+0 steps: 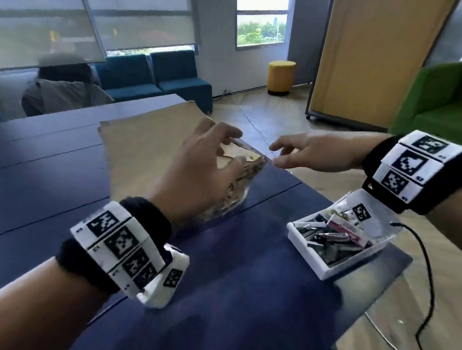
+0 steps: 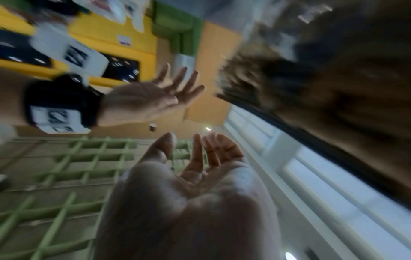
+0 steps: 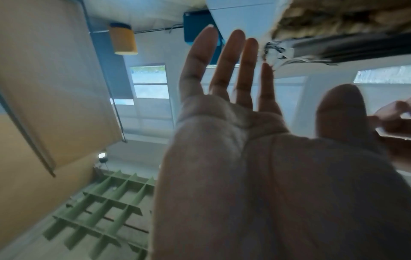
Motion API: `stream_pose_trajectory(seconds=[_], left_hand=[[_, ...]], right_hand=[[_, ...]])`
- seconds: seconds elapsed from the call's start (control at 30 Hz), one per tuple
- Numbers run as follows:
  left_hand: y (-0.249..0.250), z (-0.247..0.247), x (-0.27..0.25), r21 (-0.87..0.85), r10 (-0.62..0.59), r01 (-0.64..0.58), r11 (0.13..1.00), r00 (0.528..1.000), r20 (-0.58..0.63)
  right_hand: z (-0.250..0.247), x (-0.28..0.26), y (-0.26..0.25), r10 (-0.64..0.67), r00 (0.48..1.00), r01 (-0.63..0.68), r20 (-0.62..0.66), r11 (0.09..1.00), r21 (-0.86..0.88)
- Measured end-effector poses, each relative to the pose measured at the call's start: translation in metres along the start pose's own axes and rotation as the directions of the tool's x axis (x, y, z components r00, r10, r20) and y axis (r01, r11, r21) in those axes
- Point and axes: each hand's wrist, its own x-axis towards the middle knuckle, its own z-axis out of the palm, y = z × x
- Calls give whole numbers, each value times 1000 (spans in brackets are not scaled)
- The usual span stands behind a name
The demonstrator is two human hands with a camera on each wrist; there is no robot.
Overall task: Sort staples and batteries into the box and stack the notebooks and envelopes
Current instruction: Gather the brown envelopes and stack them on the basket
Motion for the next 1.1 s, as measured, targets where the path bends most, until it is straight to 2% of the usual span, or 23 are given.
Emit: stream_pose_trajectory(seconds=[0.07, 0.13, 0.23, 0.33, 0.4, 0.57, 0.8, 0.93, 1.1], left_hand=[[18, 24, -4, -29, 64, -61, 998, 989, 136], [32, 44, -6, -66, 67, -50, 997, 954, 293], [41, 65, -10, 29, -20, 5, 1000, 850, 526], [52, 82, -15, 134, -102, 17, 991, 748, 656], [56, 92, -18, 171, -126, 9, 985, 715, 688], [66, 109, -20, 237, -159, -25, 971, 671, 724], [66, 119, -22, 296, -167, -77, 952, 680, 714], [58, 119, -24, 301, -184, -53, 952, 687, 703], [38, 102, -24, 288, -199, -28, 957, 659, 725]], right_hand=[[-4, -14, 18, 26, 998, -24, 51, 999, -46], [-8, -30, 37, 58, 991, -48, 122, 995, -84], [-12, -52, 62, 97, 954, -63, 285, 990, -126], [-8, -68, 87, 123, 910, -58, 396, 983, -172], [-1, -71, 97, 126, 904, -24, 409, 969, -244], [15, -69, 103, 112, 910, 23, 399, 948, -318], [31, -61, 100, 87, 941, 84, 327, 877, -473], [34, -58, 98, 46, 949, 101, 313, 894, -437], [44, -49, 79, -17, 955, 121, 295, 933, -339]])
